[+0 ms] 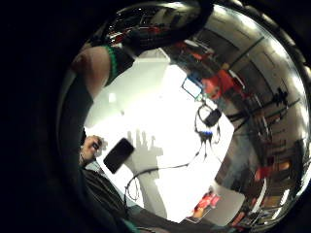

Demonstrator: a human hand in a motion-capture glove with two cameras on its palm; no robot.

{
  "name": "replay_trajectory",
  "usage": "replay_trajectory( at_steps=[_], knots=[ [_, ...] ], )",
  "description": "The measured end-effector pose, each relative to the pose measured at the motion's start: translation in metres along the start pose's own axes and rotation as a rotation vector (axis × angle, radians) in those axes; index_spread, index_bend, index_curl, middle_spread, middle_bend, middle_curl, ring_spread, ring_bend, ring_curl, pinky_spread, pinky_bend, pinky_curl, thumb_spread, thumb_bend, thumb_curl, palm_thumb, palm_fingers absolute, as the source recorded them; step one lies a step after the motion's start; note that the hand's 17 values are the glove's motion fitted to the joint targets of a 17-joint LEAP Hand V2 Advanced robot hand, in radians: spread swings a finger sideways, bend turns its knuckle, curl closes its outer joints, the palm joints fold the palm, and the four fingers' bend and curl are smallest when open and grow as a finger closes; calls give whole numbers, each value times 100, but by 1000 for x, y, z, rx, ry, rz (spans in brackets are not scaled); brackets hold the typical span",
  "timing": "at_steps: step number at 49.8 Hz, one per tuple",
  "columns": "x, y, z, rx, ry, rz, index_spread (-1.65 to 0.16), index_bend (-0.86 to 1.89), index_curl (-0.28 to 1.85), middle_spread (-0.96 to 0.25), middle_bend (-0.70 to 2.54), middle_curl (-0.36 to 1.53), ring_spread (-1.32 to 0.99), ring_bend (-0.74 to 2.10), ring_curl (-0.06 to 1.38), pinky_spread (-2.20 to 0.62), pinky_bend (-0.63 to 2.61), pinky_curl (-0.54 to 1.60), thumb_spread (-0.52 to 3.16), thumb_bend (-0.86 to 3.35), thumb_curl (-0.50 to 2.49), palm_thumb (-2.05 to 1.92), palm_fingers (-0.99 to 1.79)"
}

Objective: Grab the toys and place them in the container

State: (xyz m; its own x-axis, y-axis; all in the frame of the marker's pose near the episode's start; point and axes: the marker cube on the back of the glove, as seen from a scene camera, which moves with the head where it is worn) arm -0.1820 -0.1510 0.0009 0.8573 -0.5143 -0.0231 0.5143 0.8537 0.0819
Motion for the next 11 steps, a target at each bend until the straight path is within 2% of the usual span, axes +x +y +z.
replay_trajectory(
  at_steps=[11],
  knots=[
    [7, 43, 18, -29, -45, 105, -39, 18, 50, -21, 41, 47, -30, 95, 32, -2, 85, 34, 94, -10, 16, -14, 18]
  ],
)
